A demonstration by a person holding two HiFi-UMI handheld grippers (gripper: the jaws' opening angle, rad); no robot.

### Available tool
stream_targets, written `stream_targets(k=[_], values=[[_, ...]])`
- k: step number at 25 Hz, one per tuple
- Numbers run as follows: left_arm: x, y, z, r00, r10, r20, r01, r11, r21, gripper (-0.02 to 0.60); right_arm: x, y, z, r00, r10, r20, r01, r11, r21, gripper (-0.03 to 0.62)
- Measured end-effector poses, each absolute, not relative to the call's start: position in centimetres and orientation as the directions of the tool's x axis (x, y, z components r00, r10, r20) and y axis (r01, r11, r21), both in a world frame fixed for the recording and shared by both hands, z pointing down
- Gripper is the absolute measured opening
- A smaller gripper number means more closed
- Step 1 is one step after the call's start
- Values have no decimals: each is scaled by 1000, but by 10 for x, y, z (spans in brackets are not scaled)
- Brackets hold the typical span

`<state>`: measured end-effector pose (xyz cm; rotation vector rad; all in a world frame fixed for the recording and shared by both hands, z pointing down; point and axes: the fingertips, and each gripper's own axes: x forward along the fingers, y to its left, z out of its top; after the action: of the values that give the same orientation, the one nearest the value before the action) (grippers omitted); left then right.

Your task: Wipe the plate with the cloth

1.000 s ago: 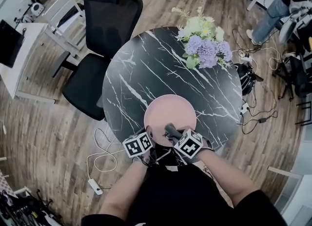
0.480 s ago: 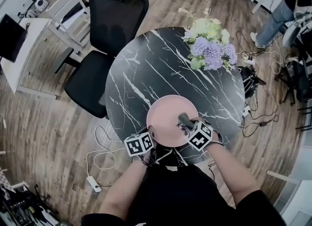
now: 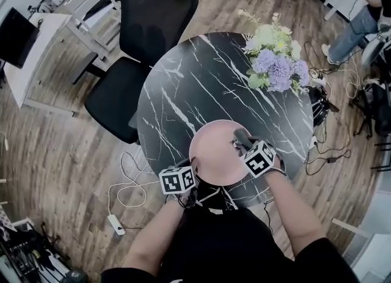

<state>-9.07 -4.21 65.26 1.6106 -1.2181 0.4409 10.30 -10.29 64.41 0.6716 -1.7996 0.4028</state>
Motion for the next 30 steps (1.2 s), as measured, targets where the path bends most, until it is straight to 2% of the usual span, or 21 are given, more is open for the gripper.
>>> stream_targets(k=[16, 30], values=[[-88, -42, 654, 447, -451, 773, -868, -8, 497, 50, 50, -147, 647, -215, -297, 930, -542, 829, 139, 109], [-88, -42, 655, 438, -467, 768, -863, 21, 505, 51, -25, -131, 648, -297, -276, 914, -420, 897, 135, 107]])
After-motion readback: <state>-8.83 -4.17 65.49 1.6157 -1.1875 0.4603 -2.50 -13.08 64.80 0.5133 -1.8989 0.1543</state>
